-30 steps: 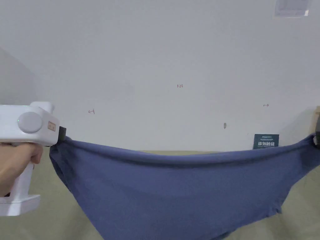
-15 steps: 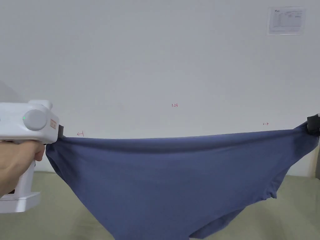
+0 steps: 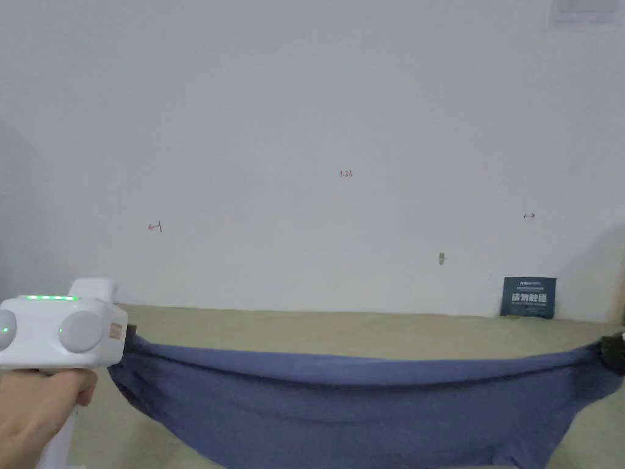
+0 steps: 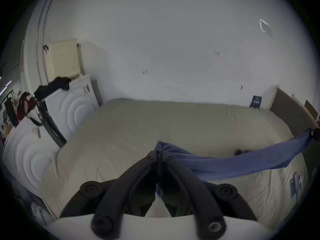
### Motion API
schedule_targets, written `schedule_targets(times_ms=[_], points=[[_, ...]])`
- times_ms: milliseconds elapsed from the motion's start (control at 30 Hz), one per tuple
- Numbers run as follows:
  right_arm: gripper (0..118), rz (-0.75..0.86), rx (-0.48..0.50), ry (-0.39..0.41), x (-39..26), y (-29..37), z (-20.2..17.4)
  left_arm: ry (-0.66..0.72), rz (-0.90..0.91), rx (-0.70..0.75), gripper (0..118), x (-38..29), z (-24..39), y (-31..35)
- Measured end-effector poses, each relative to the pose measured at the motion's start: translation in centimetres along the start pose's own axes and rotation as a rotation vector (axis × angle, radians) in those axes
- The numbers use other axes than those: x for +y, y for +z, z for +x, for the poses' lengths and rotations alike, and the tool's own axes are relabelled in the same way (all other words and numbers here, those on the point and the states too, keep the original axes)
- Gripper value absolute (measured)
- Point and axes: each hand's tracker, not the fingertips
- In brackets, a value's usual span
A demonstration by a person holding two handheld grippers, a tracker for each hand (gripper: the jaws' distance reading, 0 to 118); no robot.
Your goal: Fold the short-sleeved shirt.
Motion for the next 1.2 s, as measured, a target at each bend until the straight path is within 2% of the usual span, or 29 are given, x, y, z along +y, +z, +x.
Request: schedule_targets(times_ms=[100,133,300,400,533,833,867,900,933,967,1000,1033,1100,1200], points=[[7,-0.047,0.005,-0.018,-6.0,1.2,0.9,-0.031,-0.044,-0.002,4,-4.9,-1.1,-0.1],[7,-0.066,0.027,-0.046,-7.9,1.9,1.7,-0.026,-0.055,-0.005,4,-6.6,-1.5,0.2],[7,-0.115,0.034,-0.057,-16.3,6.2,3.8,-0.034,-0.142,-0.047,4,-14.1,-3.2,3.7],[7,-0.158,0.055,-0.148,-20.7,9.4,5.1,-0.003,-0.191,-0.090,4,-18.3,-4.6,6.1],[7,-0.182,0.054,-0.113,-25.3,12.7,6.2,-0.033,-0.228,-0.085,4,-22.9,-5.9,9.0],[7,-0.262,0.051,-0.120,-30.8,14.7,8.5,0.002,-0.327,-0.113,4,-30.4,-7.7,11.1],[8,-0.266,0.055,-0.115,-30.9,14.6,8.4,0.009,-0.338,-0.119,4,-30.8,-7.8,11.0],[17,-0.269,0.060,-0.110,-30.9,14.5,8.4,0.015,-0.341,-0.127,5,-31.0,-7.4,11.2],[57,-0.259,0.065,-0.105,-31.0,14.6,8.0,0.020,-0.343,-0.128,21,-31.2,-7.4,11.1],[99,-0.250,0.071,-0.105,-31.0,14.6,7.9,0.029,-0.345,-0.111,60,-31.2,-7.4,11.1],[118,-0.263,0.072,-0.106,-30.8,14.5,7.9,0.041,-0.341,-0.103,103,-31.2,-7.6,11.1],[117,-0.300,0.125,-0.122,-30.7,15.1,7.5,0.058,-0.342,-0.101,118,-31.2,-7.7,11.0],[117,-0.230,0.090,-0.117,-29.5,14.4,6.9,0.094,-0.267,-0.101,117,-29.6,-8.2,12.1],[117,-0.133,0.113,-0.097,-27.3,16.2,5.1,0.130,-0.183,-0.146,116,-27.0,-6.8,15.1]])
